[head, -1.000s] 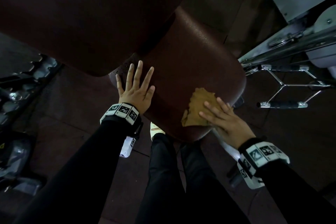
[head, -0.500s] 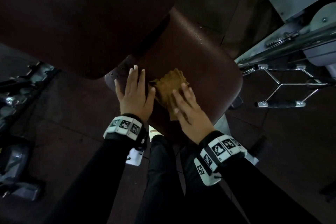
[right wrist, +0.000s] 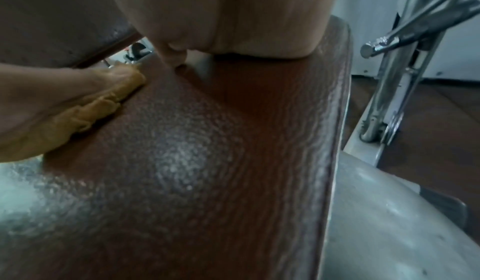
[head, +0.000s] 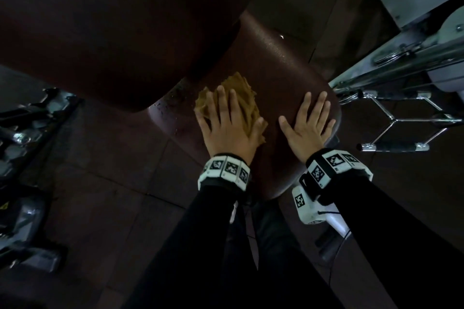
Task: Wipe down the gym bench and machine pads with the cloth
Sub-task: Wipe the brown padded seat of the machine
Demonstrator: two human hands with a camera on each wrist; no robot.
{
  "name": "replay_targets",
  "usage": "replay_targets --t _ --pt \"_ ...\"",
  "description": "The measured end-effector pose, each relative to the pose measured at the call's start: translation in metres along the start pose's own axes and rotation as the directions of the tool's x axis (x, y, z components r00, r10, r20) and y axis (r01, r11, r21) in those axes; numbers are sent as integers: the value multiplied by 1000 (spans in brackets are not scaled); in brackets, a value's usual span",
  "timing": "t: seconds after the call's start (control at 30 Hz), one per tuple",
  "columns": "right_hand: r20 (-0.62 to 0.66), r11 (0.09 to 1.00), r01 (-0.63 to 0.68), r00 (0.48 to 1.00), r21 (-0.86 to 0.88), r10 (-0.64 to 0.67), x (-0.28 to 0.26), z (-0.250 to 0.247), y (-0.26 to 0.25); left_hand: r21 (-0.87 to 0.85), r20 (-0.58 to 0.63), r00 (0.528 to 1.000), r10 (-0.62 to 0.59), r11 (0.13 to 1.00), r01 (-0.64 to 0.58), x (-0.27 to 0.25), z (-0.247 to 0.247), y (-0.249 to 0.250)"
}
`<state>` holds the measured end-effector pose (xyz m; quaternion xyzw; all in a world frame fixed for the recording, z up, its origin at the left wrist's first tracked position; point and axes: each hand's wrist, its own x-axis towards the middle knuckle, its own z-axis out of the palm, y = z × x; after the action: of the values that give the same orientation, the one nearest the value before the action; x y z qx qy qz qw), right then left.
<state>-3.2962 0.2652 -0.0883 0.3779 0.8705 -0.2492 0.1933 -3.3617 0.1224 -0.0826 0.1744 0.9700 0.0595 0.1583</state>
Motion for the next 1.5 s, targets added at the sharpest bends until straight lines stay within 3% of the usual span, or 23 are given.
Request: replay_targets --t 0.2,0.43,0.67,0.8,0.93,1.03,1.13,1.27,1.37,1.5 --pt "61 1000 2 998 2 -2 4 2 2 -39 -106 972 -209 978 206 32 -14 -51" --pt "82 1000 -6 997 19 4 4 1 0 -165 -60 933 -356 925 343 -20 4 -57" --pt "70 1000 -18 997 15 17 5 2 -1 -197 13 971 -239 951 237 -60 22 0" --pt "52 999 -16 999 32 15 4 3 -1 -122 -20 984 -177 977 173 -35 15 5" --pt "50 999 -21 999 38 19 4 2 -1 -93 -43 993 -111 990 106 8 0 -21" --pt "54 999 -19 998 46 17 2 1 -3 -108 -56 983 -177 979 171 31 -9 -52" --pt "44 998 -25 999 53 23 1 0 -4 -149 -41 939 -342 931 332 29 -11 -77" --pt "44 999 -26 999 47 24 2 -1 -5 -385 -26 887 -461 823 417 -5 0 -71" --pt "42 998 -19 999 58 17 1 0 -4 -449 34 887 -461 786 426 -36 11 -46" --pt "30 999 -28 999 44 27 2 1 -5 -335 62 949 -308 889 310 -62 17 -12"
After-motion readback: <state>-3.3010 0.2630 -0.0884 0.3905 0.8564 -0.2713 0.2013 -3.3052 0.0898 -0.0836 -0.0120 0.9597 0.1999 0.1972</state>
